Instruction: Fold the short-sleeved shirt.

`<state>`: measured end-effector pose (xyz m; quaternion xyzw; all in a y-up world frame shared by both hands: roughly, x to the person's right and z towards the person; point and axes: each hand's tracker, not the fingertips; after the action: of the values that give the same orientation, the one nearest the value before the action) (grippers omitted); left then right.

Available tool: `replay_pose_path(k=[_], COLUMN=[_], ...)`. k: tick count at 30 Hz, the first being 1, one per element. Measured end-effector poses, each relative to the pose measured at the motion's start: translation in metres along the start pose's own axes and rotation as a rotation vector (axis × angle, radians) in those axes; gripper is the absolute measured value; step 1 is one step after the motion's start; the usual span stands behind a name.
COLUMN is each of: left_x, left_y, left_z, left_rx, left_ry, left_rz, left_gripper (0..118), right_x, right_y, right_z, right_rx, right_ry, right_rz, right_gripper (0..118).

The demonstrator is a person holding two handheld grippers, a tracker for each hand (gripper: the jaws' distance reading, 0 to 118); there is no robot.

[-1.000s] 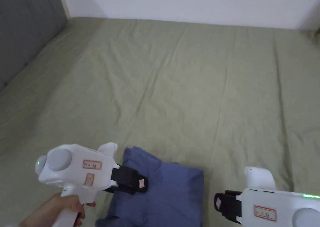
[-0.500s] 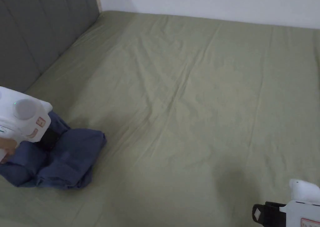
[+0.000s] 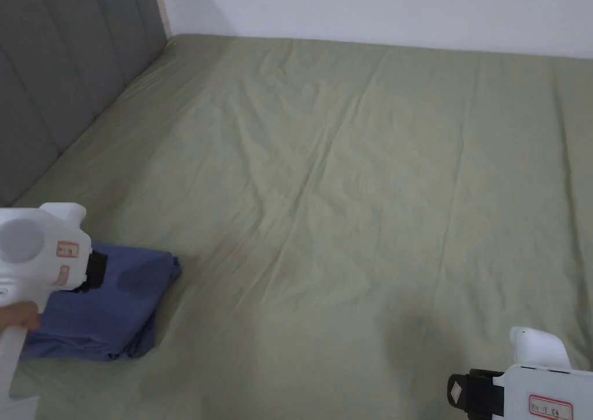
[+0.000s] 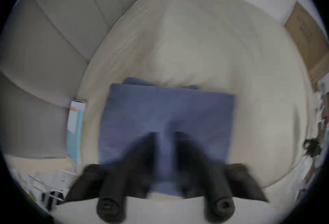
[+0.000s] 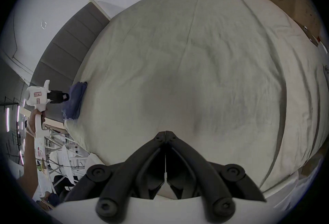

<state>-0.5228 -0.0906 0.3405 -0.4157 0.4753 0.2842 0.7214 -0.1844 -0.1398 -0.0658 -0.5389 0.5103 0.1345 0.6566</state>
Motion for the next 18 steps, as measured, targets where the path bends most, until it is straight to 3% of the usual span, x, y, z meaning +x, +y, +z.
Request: replay_pose_path(k=[5,14,18], left_x=[0.059,0.166,0.208], left_y=[-0.026,-0.076,-0.098], left_z=[0.033,0.085,0.143], left_rx=[0.020,0.158,0.371], left_ry=[-0.177,-0.117,-0.101], left_rz=[-0.044,-0.208,-0.214], left_gripper=[0,0,0], right_x=[0.012,0.027,0.021], right_y=[-0.006,-0.021,-0.020], right_z=[0.014,0.059,0.094], right_rx=[0.028,0.133,0.290], right_ry=[0.012,0.009,-0.061], right_rz=[-0.029,-0.012,0.043], right_gripper=[0,0,0])
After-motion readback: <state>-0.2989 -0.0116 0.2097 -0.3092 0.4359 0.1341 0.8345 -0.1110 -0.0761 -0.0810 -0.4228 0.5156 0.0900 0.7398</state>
